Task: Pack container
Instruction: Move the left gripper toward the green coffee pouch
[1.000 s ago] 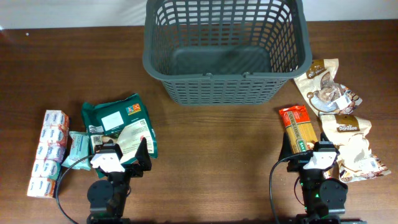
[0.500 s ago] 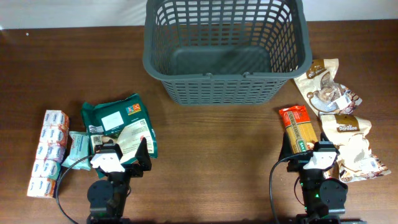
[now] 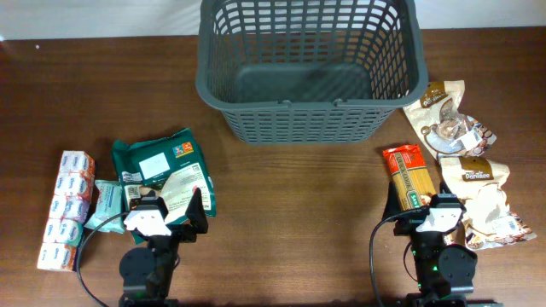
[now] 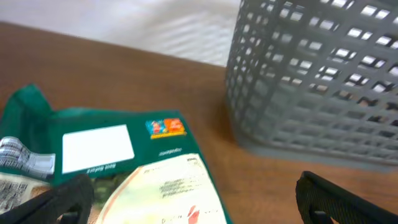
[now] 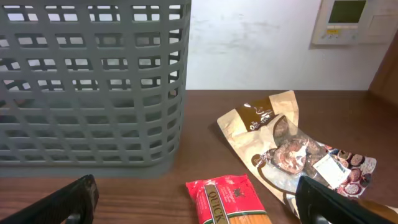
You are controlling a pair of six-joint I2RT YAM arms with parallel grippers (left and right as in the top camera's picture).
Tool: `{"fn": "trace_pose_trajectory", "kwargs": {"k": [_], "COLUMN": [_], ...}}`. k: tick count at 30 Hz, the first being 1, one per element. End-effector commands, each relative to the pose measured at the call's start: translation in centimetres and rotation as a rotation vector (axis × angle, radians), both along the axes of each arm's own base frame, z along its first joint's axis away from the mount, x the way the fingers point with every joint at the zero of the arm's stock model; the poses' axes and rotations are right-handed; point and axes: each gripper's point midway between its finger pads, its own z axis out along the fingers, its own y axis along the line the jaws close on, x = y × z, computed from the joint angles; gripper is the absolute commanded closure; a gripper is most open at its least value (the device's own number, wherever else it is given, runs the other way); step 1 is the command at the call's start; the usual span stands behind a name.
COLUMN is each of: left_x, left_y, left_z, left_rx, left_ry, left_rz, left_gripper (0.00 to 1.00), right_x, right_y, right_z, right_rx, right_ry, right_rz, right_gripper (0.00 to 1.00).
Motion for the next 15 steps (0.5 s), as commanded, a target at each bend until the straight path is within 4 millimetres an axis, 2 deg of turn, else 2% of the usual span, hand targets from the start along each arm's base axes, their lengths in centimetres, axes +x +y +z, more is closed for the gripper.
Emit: {"fn": "trace_pose_trajectory", "kwargs": {"k": [1,5,7,11,15], "left_x": [0.1,0.0,-0.1,-0.3,-0.3], "left_y": [-0.8,-1.2,-1.8,-2.1,-2.2], "left_z": [0.9,1.7,2.8,6.1,9.7], "left_rx": [-0.013,-0.015,-0.019,-0.016,-0.013], "left_ry": [-0.036,-0.056,-0.078,-0.141,-0.183], "left_rz": [-0.041,-0.067,-0.102,-0.12,-0.129], "left_gripper": [0.01,0.01,0.01,0.01,0.01], "right_x": [0.0,-0.2,-0.4,-1.0,-1.8], "right_y": [0.2,0.2,0.2,0.4,2.7], "right_z": [0.9,4.6,6.4,8.6,10.6], "right_rx": [0.002,0.012,0.022,0.131,0.162], "right_ry": [-0.042,-0.192,-0.268,-0.36,-0.409], "right_rz": [0.01,0.01,0.011,0.036,0.177], "right_gripper": [0.01,0.01,0.01,0.01,0.01]}}
